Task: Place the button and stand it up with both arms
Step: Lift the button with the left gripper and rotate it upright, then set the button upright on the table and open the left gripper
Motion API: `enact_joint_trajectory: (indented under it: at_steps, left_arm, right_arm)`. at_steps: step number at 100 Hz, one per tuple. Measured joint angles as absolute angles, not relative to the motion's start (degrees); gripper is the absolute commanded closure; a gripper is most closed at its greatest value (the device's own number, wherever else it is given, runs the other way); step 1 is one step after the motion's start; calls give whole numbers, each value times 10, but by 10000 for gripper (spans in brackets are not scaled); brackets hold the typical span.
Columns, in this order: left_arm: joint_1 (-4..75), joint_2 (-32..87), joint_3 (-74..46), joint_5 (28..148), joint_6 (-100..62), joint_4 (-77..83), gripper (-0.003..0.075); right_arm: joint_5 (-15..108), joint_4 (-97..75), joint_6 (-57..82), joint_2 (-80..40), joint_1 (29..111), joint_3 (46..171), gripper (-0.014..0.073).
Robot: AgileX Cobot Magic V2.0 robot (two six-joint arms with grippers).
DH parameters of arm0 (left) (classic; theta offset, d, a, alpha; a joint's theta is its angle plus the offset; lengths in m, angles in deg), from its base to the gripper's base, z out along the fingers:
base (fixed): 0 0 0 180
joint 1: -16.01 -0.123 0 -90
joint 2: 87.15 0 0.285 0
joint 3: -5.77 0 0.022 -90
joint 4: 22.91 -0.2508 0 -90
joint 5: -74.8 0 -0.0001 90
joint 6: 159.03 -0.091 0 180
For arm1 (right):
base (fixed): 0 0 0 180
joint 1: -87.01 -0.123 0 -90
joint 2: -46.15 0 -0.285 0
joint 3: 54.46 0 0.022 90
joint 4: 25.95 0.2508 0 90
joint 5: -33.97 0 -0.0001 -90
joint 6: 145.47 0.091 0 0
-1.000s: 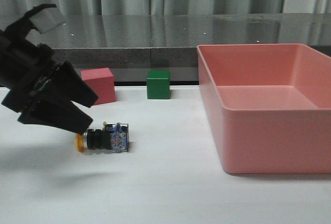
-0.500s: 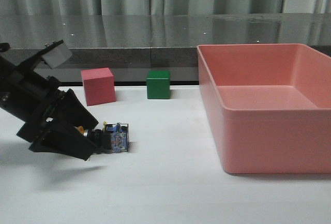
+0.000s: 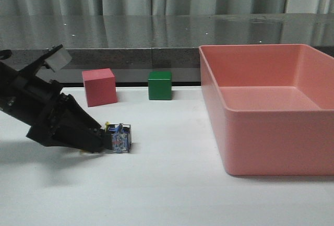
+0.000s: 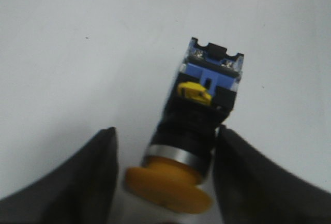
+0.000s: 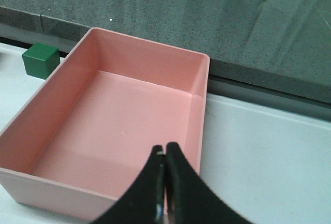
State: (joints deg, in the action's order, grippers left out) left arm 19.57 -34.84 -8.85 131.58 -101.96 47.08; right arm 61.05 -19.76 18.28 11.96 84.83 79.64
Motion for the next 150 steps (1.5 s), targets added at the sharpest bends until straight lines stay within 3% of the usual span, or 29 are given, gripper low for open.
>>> enact_joint_trajectory:
  at_steps: [8,42,62,93,131,150]
  left_arm:
    - [196,-350,-89,1321,-1021,466,740]
    - [196,-321,-61,1364,-1006,380,740]
    - [212,-229,26,1365,-887,250,740]
    - [357,-168,141,1383,-566,-201,740]
    - [518,-232,142,1382,-256,-544,740]
    - [550,-280,143,1384,-200,-596,740]
  right_arm:
    - [610,-198,183,120,848,796,655]
    - [606,-198,183,120,848,796,655]
    - [605,-198,183,120,848,796,655]
    - [599,-198,183,120,848,796,655]
    - [598,-198,183,120,848,796,655]
    - [598,-198,183,120,848,796,655]
